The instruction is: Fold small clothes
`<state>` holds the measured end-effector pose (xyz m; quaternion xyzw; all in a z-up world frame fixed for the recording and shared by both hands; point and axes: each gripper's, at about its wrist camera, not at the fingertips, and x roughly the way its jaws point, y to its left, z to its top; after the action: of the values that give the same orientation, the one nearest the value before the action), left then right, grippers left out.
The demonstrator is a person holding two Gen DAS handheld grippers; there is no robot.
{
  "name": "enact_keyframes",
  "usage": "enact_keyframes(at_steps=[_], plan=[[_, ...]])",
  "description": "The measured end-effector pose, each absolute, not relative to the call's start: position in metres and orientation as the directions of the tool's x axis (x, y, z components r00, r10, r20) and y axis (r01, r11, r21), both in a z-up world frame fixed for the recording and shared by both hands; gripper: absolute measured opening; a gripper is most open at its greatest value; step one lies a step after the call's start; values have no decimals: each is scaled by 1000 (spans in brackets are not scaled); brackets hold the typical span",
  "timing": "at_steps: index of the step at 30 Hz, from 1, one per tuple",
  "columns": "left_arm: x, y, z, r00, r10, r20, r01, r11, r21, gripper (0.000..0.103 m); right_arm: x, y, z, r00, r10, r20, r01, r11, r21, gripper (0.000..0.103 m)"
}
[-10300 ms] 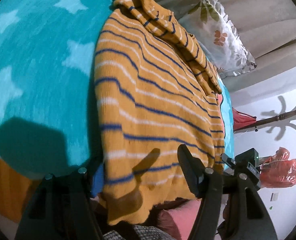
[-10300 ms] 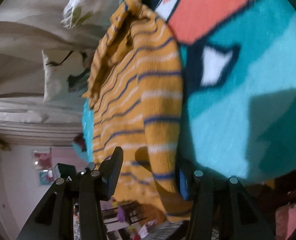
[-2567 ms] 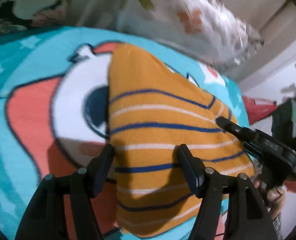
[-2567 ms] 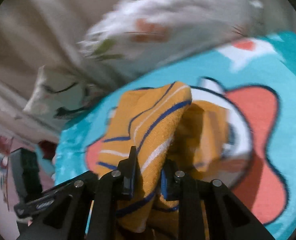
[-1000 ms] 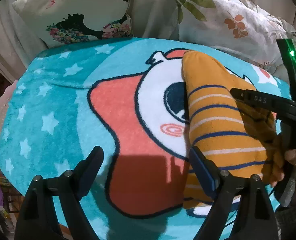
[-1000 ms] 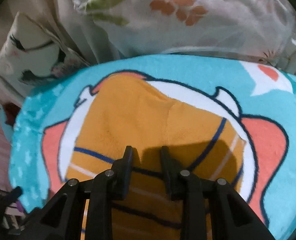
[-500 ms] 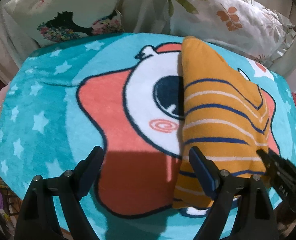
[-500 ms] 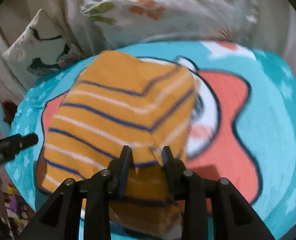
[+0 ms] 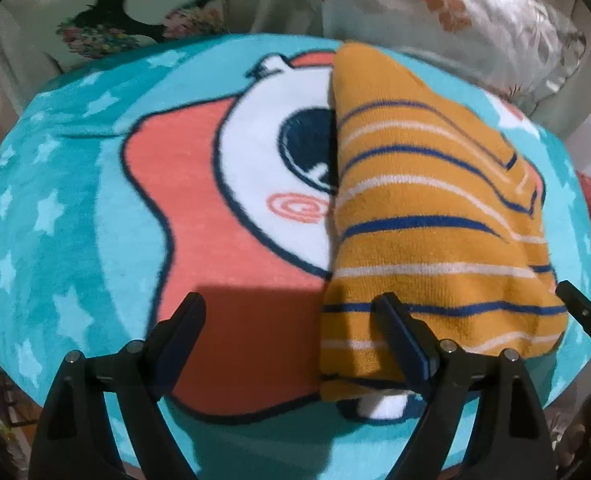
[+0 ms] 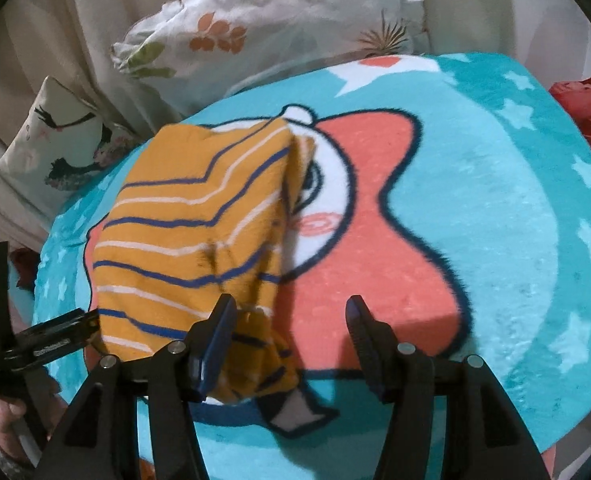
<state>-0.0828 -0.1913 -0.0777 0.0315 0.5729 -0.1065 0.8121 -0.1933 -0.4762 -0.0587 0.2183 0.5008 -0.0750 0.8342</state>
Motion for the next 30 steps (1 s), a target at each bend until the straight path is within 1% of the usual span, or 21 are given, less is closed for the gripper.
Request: enact_keyframes(at_steps=[5, 8, 9, 11, 13, 15, 17, 20, 21, 23, 27, 28, 29, 30], plan=[[-96, -172, -55, 409, -119, -905, 176, 983, -49, 87, -192, -482, -52, 505, 70, -860, 353, 893, 280, 62], [-96, -167, -55, 404, -117, -907, 181, 982, -46, 87, -188, -482, -51, 514, 67, -855, 352, 893, 282, 62], [-94, -164, -56, 393, -133, -910, 177, 982, -67, 87, -185, -483, -52, 517, 71, -853, 352, 891, 287, 62], [-86, -157, -64, 341, -230, -911, 183, 967, -176, 87, -180, -486, -55, 523, 109, -845, 352, 876, 331, 62], [-72, -150, -74, 286, -344, -894, 168, 937, -307, 87, -168, -489, -61, 518, 192, -834, 333, 853, 403, 64], [-60, -147, -81, 262, -416, -871, 153, 909, -388, 87, -155, -494, -69, 505, 241, -829, 344, 824, 450, 66], [-44, -146, -88, 246, -459, -854, 148, 888, -435, 87, -145, -499, -76, 506, 275, -817, 361, 793, 491, 66], [-26, -156, -98, 205, -508, -836, 169, 860, -481, 87, -130, -501, -85, 503, 284, -816, 382, 774, 505, 68], [-21, -161, -101, 188, -526, -829, 183, 848, -497, 87, -125, -500, -90, 498, 300, -814, 383, 765, 517, 69], [-11, -173, -105, 164, -567, -807, 219, 819, -531, 92, -118, -498, -100, 491, 342, -801, 391, 735, 554, 69], [4, -205, -121, 42, -621, -783, 248, 766, -594, 92, -106, -500, -116, 521, 395, -757, 416, 656, 629, 69], [4, -212, -126, 0, -631, -775, 249, 751, -612, 91, -103, -500, -119, 538, 402, -741, 421, 634, 649, 69], [3, -218, -128, -35, -650, -759, 248, 730, -637, 79, -101, -500, -120, 542, 408, -735, 424, 623, 658, 69], [2, -221, -126, -41, -648, -761, 250, 730, -636, 78, -97, -499, -121, 543, 416, -730, 436, 603, 668, 66]])
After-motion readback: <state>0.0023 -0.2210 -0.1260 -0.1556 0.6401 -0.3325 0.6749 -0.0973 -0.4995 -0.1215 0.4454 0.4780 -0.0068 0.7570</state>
